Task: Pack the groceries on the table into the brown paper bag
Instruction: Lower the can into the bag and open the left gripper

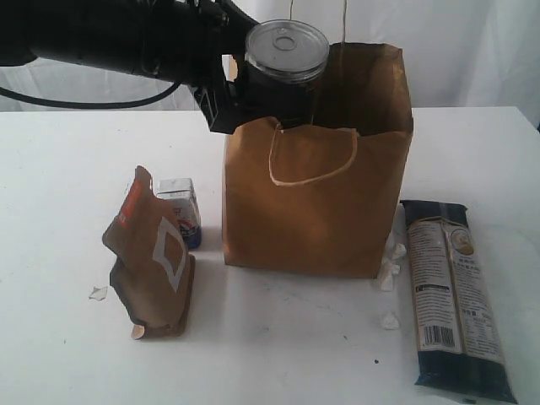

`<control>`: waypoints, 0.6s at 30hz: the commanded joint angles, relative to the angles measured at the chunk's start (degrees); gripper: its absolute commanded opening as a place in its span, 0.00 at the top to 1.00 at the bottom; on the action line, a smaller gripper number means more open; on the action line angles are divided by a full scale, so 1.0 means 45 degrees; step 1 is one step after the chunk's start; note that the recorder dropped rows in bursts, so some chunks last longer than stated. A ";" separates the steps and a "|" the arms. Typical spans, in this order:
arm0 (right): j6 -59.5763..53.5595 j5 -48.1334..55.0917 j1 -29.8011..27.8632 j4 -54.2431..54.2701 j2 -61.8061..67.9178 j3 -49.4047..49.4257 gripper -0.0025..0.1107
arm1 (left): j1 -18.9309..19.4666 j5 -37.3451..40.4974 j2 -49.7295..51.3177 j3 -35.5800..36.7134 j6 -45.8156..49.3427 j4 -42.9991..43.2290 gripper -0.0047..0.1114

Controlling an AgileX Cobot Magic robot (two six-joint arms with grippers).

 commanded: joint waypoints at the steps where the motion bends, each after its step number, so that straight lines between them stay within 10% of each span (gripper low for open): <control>1: 0.0018 -0.0203 -0.0060 0.0043 -0.0019 0.0036 0.98 | -0.0067 0.0188 -0.0199 -0.0139 -0.0102 -0.0615 0.40; 11: 0.0018 -0.0203 -0.0060 0.0043 -0.0019 0.0036 0.98 | -0.0067 0.0490 -0.0199 -0.0139 -0.0102 -0.0615 0.40; 18: 0.0018 -0.0276 -0.0060 0.0043 -0.0019 0.0036 0.98 | -0.0067 0.0490 -0.0199 -0.0139 -0.0102 -0.0615 0.16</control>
